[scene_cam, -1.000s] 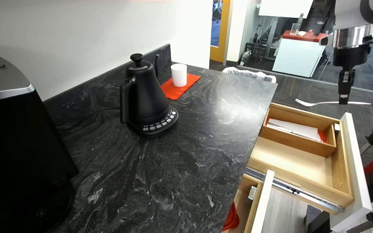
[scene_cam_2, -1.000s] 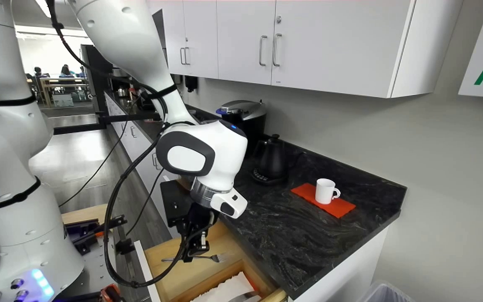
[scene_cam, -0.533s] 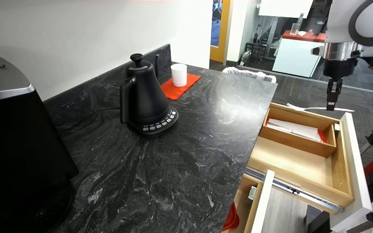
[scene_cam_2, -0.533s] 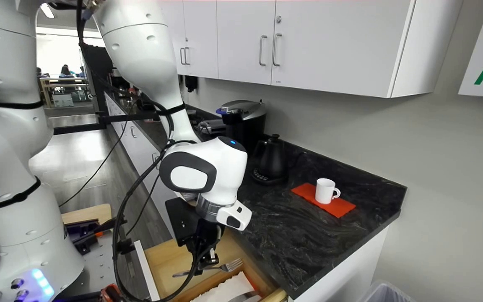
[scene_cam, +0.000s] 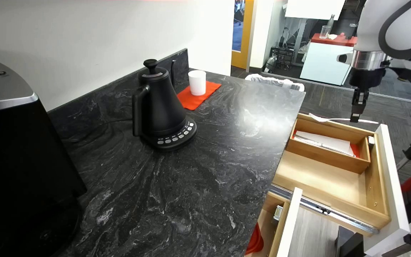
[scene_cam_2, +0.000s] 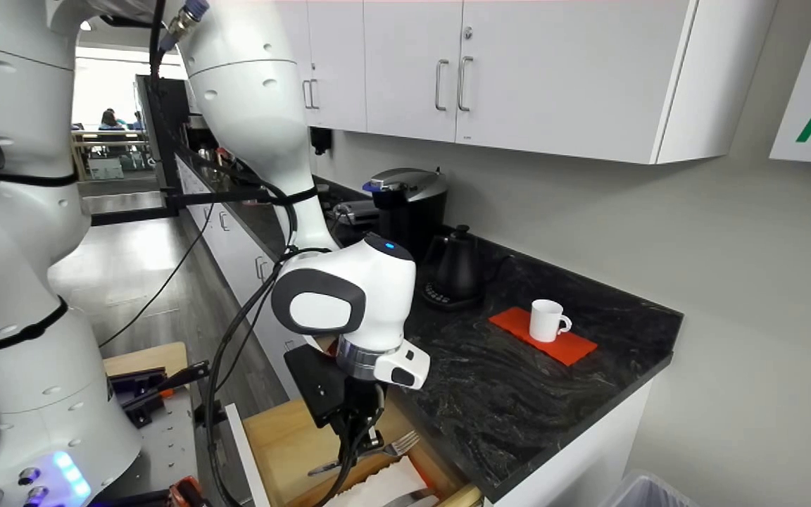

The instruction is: Pick up the folk and butter knife from the countertop and put them in the drawer.

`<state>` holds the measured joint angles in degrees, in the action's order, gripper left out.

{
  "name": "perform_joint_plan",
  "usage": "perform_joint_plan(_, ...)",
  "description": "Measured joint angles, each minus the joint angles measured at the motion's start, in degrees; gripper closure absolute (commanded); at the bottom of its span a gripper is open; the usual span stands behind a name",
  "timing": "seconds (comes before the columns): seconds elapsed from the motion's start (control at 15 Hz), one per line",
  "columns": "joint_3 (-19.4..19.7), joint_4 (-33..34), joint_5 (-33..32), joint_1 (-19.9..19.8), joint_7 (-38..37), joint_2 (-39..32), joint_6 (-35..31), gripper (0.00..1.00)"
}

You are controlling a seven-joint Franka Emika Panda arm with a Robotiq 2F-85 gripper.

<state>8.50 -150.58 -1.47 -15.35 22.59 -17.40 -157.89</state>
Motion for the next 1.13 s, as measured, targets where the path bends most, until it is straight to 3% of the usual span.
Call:
perform_joint_plan(0.53, -0.8, 0.2, 0.2, -0.6, 1.4, -0.2, -0.5, 0.12)
perform_joint_plan(0.6, -0.9, 0.2, 0.7, -0.7, 1.4, -0.2, -0.6, 0.32)
perform_joint_plan(0.8, -0.8, 0.2, 1.5, -0.7, 0.8, -0.3, -0.6, 0.13)
perform_joint_plan(1.13, -0.8, 0.2, 1.7, -0.7, 0.7, -0.4, -0.6, 0.12)
